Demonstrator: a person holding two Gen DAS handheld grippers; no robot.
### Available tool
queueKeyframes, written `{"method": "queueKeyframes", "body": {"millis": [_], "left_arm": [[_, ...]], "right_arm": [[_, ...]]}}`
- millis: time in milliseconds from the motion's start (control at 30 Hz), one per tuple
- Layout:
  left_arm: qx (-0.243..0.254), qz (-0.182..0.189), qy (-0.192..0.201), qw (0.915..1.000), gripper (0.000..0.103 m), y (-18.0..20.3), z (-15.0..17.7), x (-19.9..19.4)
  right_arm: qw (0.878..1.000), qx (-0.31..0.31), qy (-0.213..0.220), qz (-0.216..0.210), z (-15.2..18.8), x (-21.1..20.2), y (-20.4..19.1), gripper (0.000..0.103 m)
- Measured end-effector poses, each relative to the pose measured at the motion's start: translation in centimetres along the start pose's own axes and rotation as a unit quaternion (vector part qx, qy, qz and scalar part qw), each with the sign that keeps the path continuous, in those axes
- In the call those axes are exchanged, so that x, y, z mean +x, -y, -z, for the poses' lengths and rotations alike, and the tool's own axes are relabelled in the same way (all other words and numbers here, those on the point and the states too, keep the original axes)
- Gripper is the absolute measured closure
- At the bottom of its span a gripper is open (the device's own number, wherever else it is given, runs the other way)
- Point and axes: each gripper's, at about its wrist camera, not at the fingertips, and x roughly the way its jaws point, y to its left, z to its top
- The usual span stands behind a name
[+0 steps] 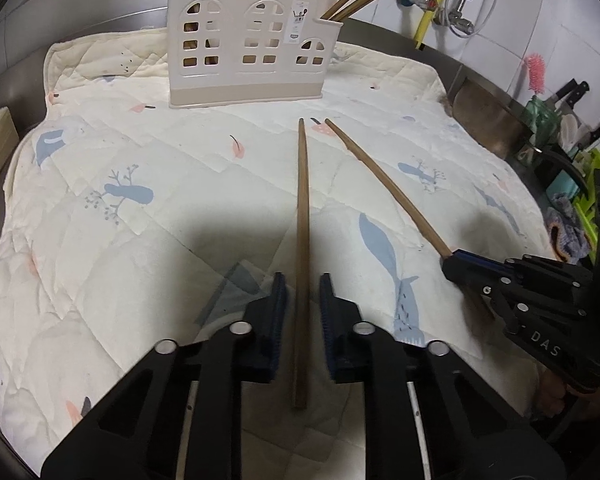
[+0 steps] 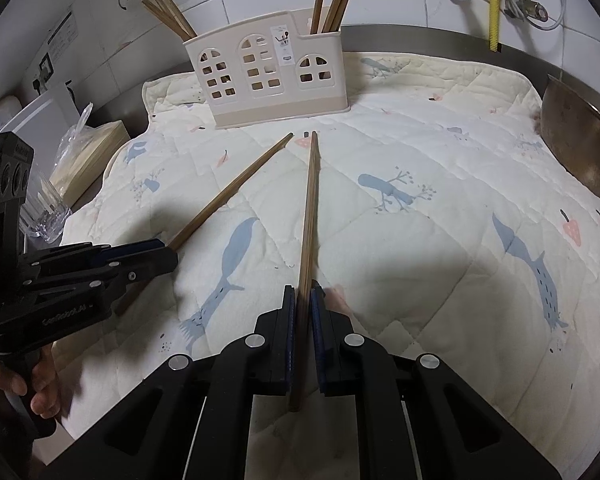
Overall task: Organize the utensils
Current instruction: 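Lift both chopsticks upright and lower them into the white holder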
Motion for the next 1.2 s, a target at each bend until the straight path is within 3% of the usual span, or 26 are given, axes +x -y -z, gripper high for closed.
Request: {"method": "queueKeyframes", "body": {"millis": [267, 467, 867, 1200], "left_arm": [[0.001, 0.001, 0.008, 1.0, 0.097, 0.1, -0.6, -1.1], [0.016, 0.003, 0.047, 0.9988, 0.097, 0.5, -2.6, -4.0], [0.033, 0.028, 0.121, 0.9917, 0.097, 0.6, -9.1, -8.5], [0.035, 0.026, 0.129, 0.9907, 0.098, -0.6, -14.6, -9.6]], "right_arm": [[1.0, -0.01, 0.008, 0.005, -0.2, -0.7, 0.1, 0.096], [0.999, -0.028, 0.045, 0.01, -1.4, -3.1, 0.2, 0.096], [0.987, -0.067, 0.144, -0.011, -8.1, -7.7, -0.9, 0.096], [0.983, -0.089, 0.155, -0.044, -16.2, -9.3, -0.6, 0.096]]}}
